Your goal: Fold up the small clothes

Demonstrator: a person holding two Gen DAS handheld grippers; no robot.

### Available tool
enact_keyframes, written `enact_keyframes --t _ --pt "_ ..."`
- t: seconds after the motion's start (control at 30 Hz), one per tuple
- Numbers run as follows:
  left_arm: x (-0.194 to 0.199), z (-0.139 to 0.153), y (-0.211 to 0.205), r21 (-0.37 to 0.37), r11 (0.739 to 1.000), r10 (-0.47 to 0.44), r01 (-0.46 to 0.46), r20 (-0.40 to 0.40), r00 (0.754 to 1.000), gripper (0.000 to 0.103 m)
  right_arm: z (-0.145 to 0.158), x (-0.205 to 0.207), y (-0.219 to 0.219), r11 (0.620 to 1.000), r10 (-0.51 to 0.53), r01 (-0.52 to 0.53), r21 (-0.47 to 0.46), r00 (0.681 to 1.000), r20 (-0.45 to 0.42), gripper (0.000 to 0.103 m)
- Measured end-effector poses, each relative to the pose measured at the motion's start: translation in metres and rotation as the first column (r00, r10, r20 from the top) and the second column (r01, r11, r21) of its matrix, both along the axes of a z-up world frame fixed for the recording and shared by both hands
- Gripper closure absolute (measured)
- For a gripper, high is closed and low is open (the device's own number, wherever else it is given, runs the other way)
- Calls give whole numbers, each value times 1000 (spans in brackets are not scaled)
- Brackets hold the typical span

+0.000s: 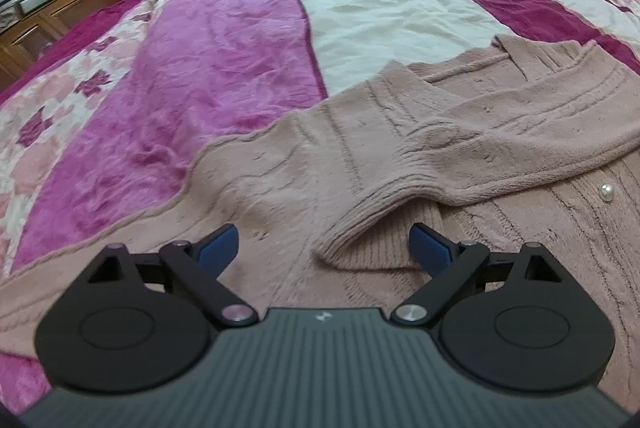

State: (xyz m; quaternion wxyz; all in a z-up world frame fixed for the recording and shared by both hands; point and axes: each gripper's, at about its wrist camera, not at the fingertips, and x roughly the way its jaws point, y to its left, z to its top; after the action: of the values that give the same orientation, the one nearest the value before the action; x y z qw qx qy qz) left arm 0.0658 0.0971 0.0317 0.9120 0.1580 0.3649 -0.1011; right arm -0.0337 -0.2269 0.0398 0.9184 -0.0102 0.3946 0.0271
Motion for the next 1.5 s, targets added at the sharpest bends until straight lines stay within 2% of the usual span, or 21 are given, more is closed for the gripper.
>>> enact_keyframes --t 0.03,0.07,0.1,0.17,0.2,0.27,0.3,0.4,0.47,0.53,0.57,0.6,0.7,0.77,0.97,1.13,1.23,1.33,1.4,1.47,1.5 --pt "2 -2 -1 -8 1000 -6 6 4 1000 15 -1 -1 1 1000 7 -7 -15 1000 3 30" --pt "4 -3 -1 -22 1000 -16 17 7 1000 25 -1 -2 2 1000 13 -13 -28 1000 5 30" --pt "6 -4 0 -31 999 -26 26 3 1000 30 -1 -2 2 999 17 -17 -38 1000 8 30" --pt "8 -7 -2 -52 998 -46 45 -20 999 55 -1 -3 2 999 17 -16 -50 1000 16 30" --pt "7 -7 -4 -53 997 -60 59 -23 998 60 -2 -3 2 999 17 -16 -50 1000 19 30" --pt "2 -6 -13 -28 995 -100 100 -18 995 86 -1 -3 -2 999 13 -13 -34 1000 25 30" --pt "0 -5 -18 8 994 -109 109 -6 994 91 -1 -4 -3 1000 10 -9 -27 1000 27 30" --pt "-10 4 -33 188 980 -97 69 142 985 92 -1 -4 -7 1000 -7 7 -2 999 40 30" --pt "-20 10 -41 307 952 -98 6 284 954 92 -2 -6 -9 1000 -13 13 13 999 48 30" --pt "-24 9 -45 378 925 -104 -39 352 930 90 -2 -7 -9 1000 -15 14 9 999 51 30" --pt "-27 6 -46 396 917 -102 -53 358 928 90 -2 -7 -9 1000 -14 13 11 999 52 30" --pt "-28 3 -44 393 919 -101 -43 337 936 89 -3 -8 -10 1000 -14 13 15 999 52 30" --pt "-31 -10 -33 330 944 -60 -19 228 972 88 -2 -9 -12 1000 -16 15 17 999 50 30" --pt "-34 -15 -24 280 959 -10 -44 186 982 88 -1 -10 -13 1000 -21 20 19 999 49 30" --pt "-47 0 4 129 980 132 -152 154 979 88 10 -17 -19 995 -58 54 80 997 51 30" --pt "-43 25 17 -92 981 181 -172 112 977 87 22 -25 -38 974 -141 118 193 984 111 30" --pt "-36 26 13 -181 968 191 -173 86 978 72 19 -20 -48 959 -180 149 240 977 113 30" --pt "-26 15 4 -206 964 182 -168 51 982 72 7 -14 -54 954 -203 181 239 977 71 30" --pt "-20 3 1 -201 961 195 -191 -1 981 72 -3 -13 -56 961 -215 202 188 975 54 30" --pt "-17 -9 1 -194 959 209 -208 -16 978 72 -13 -12 -60 964 -233 228 138 972 24 31" --pt "-18 -11 1 -190 959 214 -211 -8 977 71 -19 -14 -66 958 -235 226 179 972 30 31"
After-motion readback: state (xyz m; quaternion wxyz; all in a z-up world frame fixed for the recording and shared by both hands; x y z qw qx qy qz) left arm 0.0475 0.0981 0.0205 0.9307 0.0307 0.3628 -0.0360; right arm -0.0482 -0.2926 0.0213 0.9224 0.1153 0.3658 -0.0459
